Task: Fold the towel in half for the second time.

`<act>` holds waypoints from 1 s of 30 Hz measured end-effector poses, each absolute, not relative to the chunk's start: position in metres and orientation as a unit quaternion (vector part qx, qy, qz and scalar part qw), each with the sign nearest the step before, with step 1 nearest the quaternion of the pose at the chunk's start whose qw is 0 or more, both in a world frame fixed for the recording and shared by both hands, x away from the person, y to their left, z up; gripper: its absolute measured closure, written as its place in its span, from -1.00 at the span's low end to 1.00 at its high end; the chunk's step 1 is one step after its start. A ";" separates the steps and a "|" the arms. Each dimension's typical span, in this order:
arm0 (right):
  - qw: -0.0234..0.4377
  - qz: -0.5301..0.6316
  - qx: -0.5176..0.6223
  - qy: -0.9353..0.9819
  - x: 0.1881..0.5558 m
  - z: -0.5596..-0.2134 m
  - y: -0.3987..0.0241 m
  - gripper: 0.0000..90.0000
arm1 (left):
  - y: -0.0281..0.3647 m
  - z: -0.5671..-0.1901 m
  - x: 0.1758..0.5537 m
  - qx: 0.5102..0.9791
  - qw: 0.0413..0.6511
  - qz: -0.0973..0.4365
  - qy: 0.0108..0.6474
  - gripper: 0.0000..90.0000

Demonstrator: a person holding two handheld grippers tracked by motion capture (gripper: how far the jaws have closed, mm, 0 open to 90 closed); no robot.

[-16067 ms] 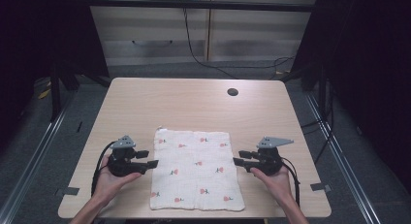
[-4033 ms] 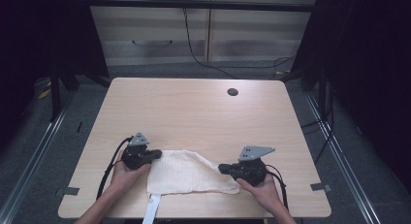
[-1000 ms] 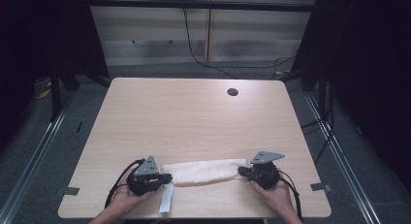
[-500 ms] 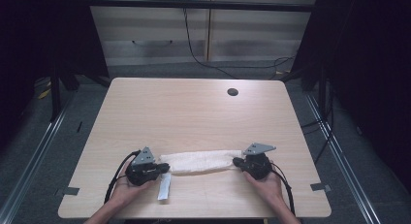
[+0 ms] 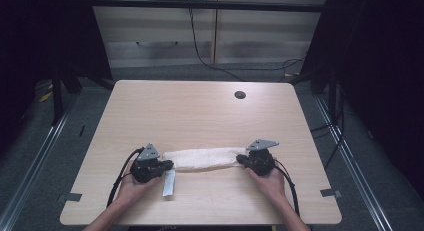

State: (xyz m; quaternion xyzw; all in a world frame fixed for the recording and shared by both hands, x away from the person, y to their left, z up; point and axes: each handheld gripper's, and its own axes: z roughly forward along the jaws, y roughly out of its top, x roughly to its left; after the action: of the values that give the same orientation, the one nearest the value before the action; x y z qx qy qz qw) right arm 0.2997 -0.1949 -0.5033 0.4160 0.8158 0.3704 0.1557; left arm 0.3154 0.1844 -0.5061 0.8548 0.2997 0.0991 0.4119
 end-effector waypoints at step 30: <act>0.151 0.446 0.415 0.779 0.256 -0.462 -0.224 0.12 | 0.235 -0.466 0.282 0.816 0.465 0.102 0.327 0.09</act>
State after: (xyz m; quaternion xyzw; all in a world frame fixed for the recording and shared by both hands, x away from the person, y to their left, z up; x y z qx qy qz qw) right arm 0.2564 -0.2237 -0.4615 0.4146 0.7789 0.4456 0.1513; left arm 0.2821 0.2351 -0.4660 0.8163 0.3272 0.1017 0.4650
